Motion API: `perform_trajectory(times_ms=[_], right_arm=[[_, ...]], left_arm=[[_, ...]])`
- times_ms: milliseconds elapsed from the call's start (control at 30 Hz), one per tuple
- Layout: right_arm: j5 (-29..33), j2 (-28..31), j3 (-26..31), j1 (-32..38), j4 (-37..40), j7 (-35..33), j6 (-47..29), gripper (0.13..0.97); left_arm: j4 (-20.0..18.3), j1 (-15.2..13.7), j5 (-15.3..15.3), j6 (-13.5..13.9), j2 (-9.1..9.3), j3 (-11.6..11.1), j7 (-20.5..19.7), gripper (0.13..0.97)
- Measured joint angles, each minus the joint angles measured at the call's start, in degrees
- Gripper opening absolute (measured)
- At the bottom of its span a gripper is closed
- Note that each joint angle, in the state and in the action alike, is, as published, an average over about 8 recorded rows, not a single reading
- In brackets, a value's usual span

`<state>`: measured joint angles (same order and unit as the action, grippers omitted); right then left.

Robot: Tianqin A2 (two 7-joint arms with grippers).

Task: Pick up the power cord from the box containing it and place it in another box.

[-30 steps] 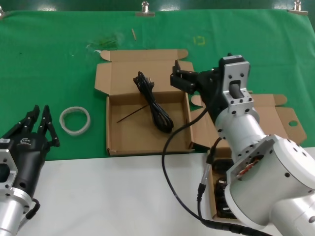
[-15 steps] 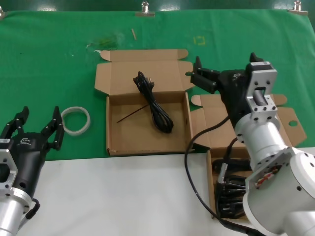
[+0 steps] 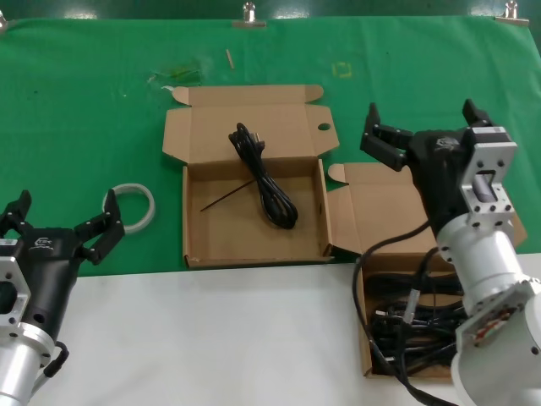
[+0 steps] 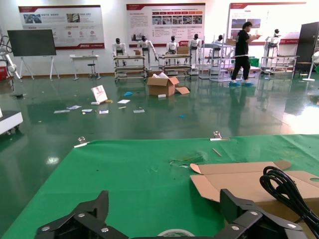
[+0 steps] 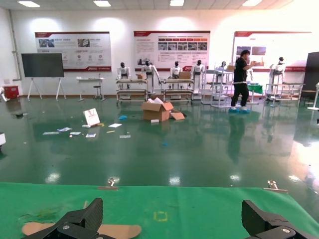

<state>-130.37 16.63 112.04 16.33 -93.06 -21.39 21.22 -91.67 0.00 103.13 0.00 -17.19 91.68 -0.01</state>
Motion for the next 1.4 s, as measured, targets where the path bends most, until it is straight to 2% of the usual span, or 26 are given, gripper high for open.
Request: perform_trajectory(times_ms=[67,333,633,1133,1400], right_arm=[[1.4,0.0,-1.0,-0.8,0.1,1.1,-1.1,0.966],[6.9,0.1,-5.2,-4.1,0.4,5.4,-5.3,0.966],[13.1,0.3,-9.8,-7.9,0.7,10.3,-10.2,0.966],[23.4,0.5,-17.5,-14.0,1.2,18.4,-18.2,0.966],[25.5,0.5,-19.0,-15.3,1.3,20.0,-19.8,0.966]], left_arm=[[0.0,0.0,0.0,0.0,0.0,0.0,0.0,0.685],[0.0,0.0,0.0,0.0,0.0,0.0,0.0,0.845],[0.0,0.0,0.0,0.0,0.0,0.0,0.0,0.938],[0.0,0.0,0.0,0.0,0.0,0.0,0.0,0.966],[0.0,0.0,0.0,0.0,0.0,0.0,0.0,0.966]])
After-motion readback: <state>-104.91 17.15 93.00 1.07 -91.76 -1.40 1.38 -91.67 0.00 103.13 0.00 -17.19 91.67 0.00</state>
